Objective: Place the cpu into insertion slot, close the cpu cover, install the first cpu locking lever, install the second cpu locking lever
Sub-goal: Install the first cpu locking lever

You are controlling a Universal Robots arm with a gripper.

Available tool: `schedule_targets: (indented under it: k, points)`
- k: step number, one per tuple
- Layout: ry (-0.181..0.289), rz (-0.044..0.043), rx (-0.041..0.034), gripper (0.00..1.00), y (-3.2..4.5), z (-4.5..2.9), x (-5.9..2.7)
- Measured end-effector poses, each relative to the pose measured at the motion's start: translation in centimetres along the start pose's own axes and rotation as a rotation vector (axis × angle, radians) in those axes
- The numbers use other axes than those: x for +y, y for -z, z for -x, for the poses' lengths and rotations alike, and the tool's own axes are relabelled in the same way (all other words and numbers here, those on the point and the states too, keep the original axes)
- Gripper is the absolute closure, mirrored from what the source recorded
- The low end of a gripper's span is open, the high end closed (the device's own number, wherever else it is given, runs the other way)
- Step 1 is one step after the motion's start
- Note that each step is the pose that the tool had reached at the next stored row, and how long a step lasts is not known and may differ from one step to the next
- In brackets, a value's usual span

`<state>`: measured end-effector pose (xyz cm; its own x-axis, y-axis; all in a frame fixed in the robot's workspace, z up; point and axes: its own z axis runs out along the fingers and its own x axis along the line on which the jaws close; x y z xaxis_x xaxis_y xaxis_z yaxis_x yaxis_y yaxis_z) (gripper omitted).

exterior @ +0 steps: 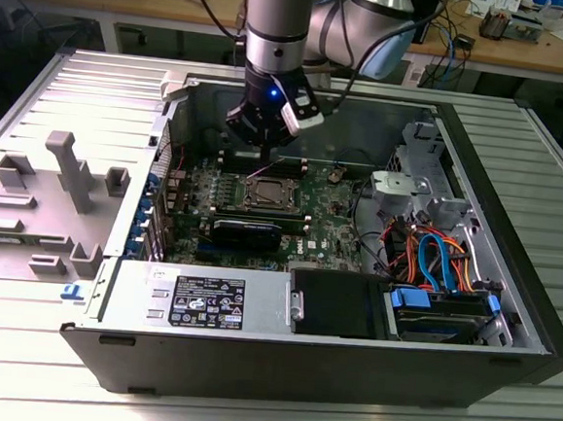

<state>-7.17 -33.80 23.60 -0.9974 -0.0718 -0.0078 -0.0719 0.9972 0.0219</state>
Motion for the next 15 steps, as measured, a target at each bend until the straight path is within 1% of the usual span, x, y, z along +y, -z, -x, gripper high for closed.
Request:
schedule_targets:
  k: [6, 15]
  points:
    - [-0.004, -0.0004, 0.0, 0.89, -0.21, 0.64, -0.02]
    - [-0.004, -0.0004, 0.0, 0.89, -0.75, 1.27, 0.03]
